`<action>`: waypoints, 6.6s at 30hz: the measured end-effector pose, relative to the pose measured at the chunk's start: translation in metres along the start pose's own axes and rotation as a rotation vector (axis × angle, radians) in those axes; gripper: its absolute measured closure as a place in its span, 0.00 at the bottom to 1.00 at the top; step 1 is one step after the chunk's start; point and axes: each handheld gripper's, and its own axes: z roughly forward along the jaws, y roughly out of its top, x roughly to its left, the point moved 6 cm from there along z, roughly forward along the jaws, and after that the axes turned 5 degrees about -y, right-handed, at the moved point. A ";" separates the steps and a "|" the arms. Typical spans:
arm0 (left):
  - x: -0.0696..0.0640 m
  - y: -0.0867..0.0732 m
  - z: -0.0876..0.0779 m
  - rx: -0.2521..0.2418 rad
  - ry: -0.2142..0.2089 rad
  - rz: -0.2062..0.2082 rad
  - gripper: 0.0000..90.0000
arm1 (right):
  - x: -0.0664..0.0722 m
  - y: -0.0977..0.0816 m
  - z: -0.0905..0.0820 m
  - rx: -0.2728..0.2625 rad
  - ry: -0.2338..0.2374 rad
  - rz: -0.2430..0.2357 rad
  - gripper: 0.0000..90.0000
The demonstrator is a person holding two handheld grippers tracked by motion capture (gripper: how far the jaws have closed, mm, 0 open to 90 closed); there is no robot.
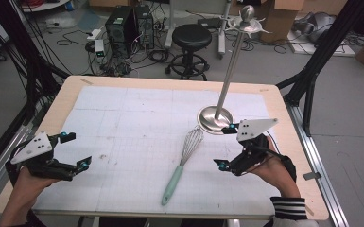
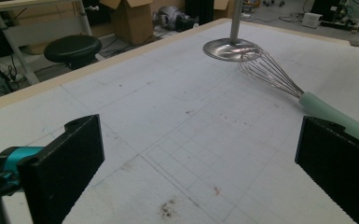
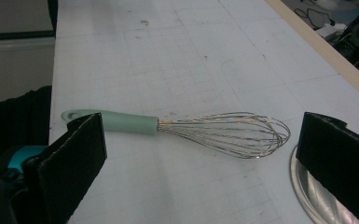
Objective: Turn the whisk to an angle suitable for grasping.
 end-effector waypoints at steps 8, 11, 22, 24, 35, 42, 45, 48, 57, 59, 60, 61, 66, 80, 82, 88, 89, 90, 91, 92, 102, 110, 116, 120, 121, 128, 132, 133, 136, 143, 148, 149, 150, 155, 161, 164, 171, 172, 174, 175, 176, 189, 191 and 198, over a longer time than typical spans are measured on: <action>0.001 -0.002 -0.001 0.004 0.004 -0.004 0.02 | -0.009 0.011 0.014 0.044 0.038 -0.029 0.06; 0.001 -0.002 0.000 0.006 0.002 -0.004 0.02 | -0.013 0.015 0.021 0.057 0.048 -0.037 0.06; 0.002 -0.002 0.002 0.003 -0.003 -0.008 0.02 | -0.022 0.027 0.056 0.123 0.083 -0.043 0.19; 0.002 -0.002 0.002 0.003 -0.004 -0.006 0.02 | -0.023 0.027 0.061 0.138 0.097 -0.036 0.20; 0.002 -0.002 0.003 0.007 -0.006 -0.005 0.02 | -0.027 0.029 0.085 0.205 0.105 -0.058 0.54; 0.001 -0.003 0.003 0.010 -0.009 -0.002 0.02 | -0.026 0.028 0.102 0.258 0.103 -0.085 0.74; 0.001 -0.003 0.003 0.009 -0.009 -0.003 0.02 | -0.026 0.029 0.107 0.268 0.099 -0.092 0.80; 0.001 -0.003 0.003 0.009 -0.009 -0.003 0.02 | -0.026 0.031 0.113 0.295 0.105 -0.102 0.85; 0.001 -0.002 0.002 0.007 -0.011 -0.004 0.02 | -0.021 0.036 0.136 0.349 0.141 -0.168 0.96; 0.002 -0.003 0.002 0.007 -0.010 -0.002 0.02 | -0.019 0.036 0.140 0.368 0.152 -0.172 0.98; 0.002 -0.003 0.001 0.006 -0.008 -0.004 0.02 | -0.018 0.035 0.142 0.382 0.157 -0.180 0.99; 0.002 -0.003 0.001 0.005 -0.008 -0.005 0.02 | -0.016 0.034 0.145 0.388 0.164 -0.181 1.00; 0.003 -0.003 0.001 0.009 -0.006 -0.005 0.02 | -0.007 0.028 0.156 0.435 0.206 -0.216 1.00; 0.002 -0.004 0.003 0.010 -0.011 -0.003 0.02 | 0.007 0.015 0.174 0.522 0.251 -0.274 1.00; 0.002 -0.004 0.003 0.013 -0.012 -0.003 0.02 | 0.008 0.013 0.178 0.534 0.259 -0.276 1.00; 0.002 -0.005 0.003 0.014 -0.012 -0.006 0.02 | 0.010 0.004 0.185 0.590 0.268 -0.294 1.00; 0.002 -0.005 0.003 0.016 -0.013 -0.005 0.02 | 0.010 0.002 0.186 0.597 0.270 -0.300 1.00; 0.003 -0.005 0.003 0.015 -0.010 -0.007 0.02 | 0.011 0.001 0.186 0.606 0.271 -0.303 1.00; 0.003 -0.005 0.003 0.015 -0.010 -0.008 0.02 | 0.011 0.001 0.186 0.611 0.273 -0.305 1.00; 0.003 -0.005 0.003 0.015 -0.010 -0.007 0.02 | 0.012 -0.001 0.186 0.618 0.278 -0.311 1.00; 0.003 -0.006 0.003 0.017 -0.010 -0.007 0.02 | 0.008 -0.007 0.180 0.666 0.253 -0.333 1.00; 0.003 -0.006 0.002 0.018 -0.008 -0.008 0.02 | 0.004 -0.010 0.174 0.685 0.244 -0.332 1.00; 0.003 -0.006 0.002 0.017 -0.008 -0.007 0.02 | 0.002 -0.013 0.168 0.706 0.236 -0.331 1.00; 0.003 -0.006 0.002 0.018 -0.007 -0.008 0.02 | 0.000 -0.016 0.162 0.717 0.229 -0.330 1.00; 0.003 -0.006 0.002 0.019 -0.007 -0.008 0.02 | -0.001 -0.016 0.161 0.718 0.229 -0.328 1.00; 0.003 -0.006 0.003 0.020 -0.009 -0.008 0.02 | -0.002 -0.019 0.154 0.721 0.223 -0.321 1.00; 0.003 -0.006 0.004 0.021 -0.009 -0.007 0.02 | -0.003 -0.019 0.151 0.719 0.217 -0.311 1.00; 0.003 -0.006 0.004 0.021 -0.009 -0.008 0.02 | -0.004 -0.019 0.150 0.721 0.214 -0.315 1.00; 0.003 -0.006 0.004 0.020 -0.009 -0.008 0.02 | -0.004 -0.020 0.148 0.716 0.211 -0.308 1.00; 0.003 -0.007 0.004 0.022 -0.009 -0.010 0.02 | -0.006 -0.022 0.142 0.711 0.201 -0.301 1.00; 0.003 -0.008 0.004 0.026 -0.008 -0.008 0.02 | -0.007 -0.023 0.137 0.702 0.192 -0.291 0.99; 0.002 -0.008 0.004 0.026 -0.008 -0.010 0.02 | -0.007 -0.023 0.137 0.698 0.197 -0.291 0.98; 0.002 -0.008 0.004 0.028 -0.008 -0.010 0.02 | -0.008 -0.023 0.136 0.703 0.194 -0.295 0.98; 0.002 -0.008 0.005 0.030 -0.009 -0.009 0.02 | -0.008 -0.021 0.133 0.684 0.192 -0.296 0.97; 0.002 -0.008 0.005 0.030 -0.009 -0.009 0.02 | -0.006 -0.018 0.128 0.667 0.193 -0.287 0.93; 0.002 -0.008 0.005 0.032 -0.011 -0.006 0.02 | -0.006 -0.017 0.124 0.654 0.195 -0.289 0.90; 0.002 -0.010 0.005 0.036 -0.009 -0.011 0.02 | -0.003 -0.010 0.116 0.598 0.192 -0.260 0.69; 0.002 -0.010 0.005 0.034 -0.008 -0.014 0.02 | -0.004 -0.009 0.115 0.589 0.184 -0.261 0.68; 0.003 -0.010 0.006 0.033 -0.008 -0.014 0.02 | -0.004 -0.007 0.113 0.572 0.181 -0.257 0.65; 0.003 -0.010 0.006 0.033 -0.008 -0.015 0.02 | -0.004 -0.006 0.111 0.567 0.183 -0.253 0.63; 0.003 -0.010 0.006 0.035 -0.008 -0.014 0.02 | -0.004 -0.006 0.110 0.562 0.181 -0.249 0.61; 0.003 -0.009 0.007 0.032 -0.010 -0.014 0.02 | -0.001 0.002 0.101 0.498 0.149 -0.248 0.23; 0.003 -0.009 0.007 0.033 -0.009 -0.012 0.02 | -0.001 0.003 0.100 0.498 0.150 -0.246 0.22; 0.003 -0.009 0.007 0.036 -0.009 -0.010 0.02 | 0.004 0.006 0.097 0.478 0.163 -0.270 0.01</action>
